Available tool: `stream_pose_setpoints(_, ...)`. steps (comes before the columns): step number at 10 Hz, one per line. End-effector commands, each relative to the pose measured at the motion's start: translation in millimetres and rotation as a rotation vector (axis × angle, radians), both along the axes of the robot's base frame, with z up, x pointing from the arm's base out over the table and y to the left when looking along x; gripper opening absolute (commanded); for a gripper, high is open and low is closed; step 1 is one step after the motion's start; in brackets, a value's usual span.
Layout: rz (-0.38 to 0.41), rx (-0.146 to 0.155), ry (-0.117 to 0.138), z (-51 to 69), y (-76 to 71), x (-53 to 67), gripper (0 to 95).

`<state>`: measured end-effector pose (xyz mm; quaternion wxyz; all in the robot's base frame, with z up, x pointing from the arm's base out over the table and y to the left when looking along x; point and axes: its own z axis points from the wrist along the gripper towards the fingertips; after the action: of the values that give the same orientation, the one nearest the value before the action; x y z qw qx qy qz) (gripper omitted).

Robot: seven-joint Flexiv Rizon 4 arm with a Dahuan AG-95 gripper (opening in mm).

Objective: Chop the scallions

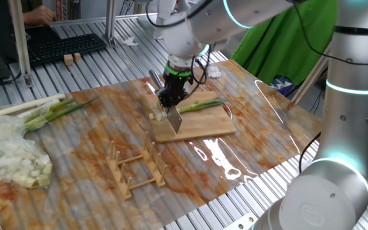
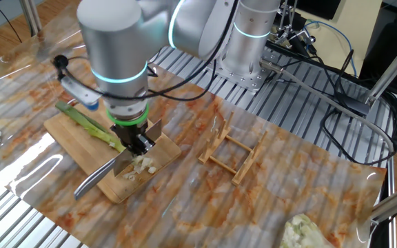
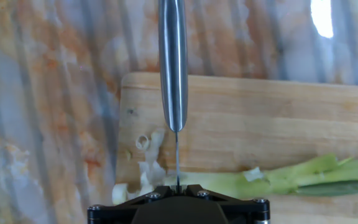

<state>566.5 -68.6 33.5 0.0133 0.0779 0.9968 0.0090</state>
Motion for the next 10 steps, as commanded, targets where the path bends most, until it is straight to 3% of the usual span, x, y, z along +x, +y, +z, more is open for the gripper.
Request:
stream_pose_setpoints(1, 0.003, 0.004, 0.038, -11.8, -1.1, 0.7, 0.0)
stream_pose_setpoints(3, 0.003, 0.005, 0.051, -7.4, -2.6, -0.7, 0.0)
stream_pose_setpoints(6, -0.017, 0.008, 0.099, 28.0, -2.1, -8.5, 0.0)
stream_pose_setpoints(10, -0.013, -0.002, 0.098, 33.5, -2.9, -8.9, 0.0)
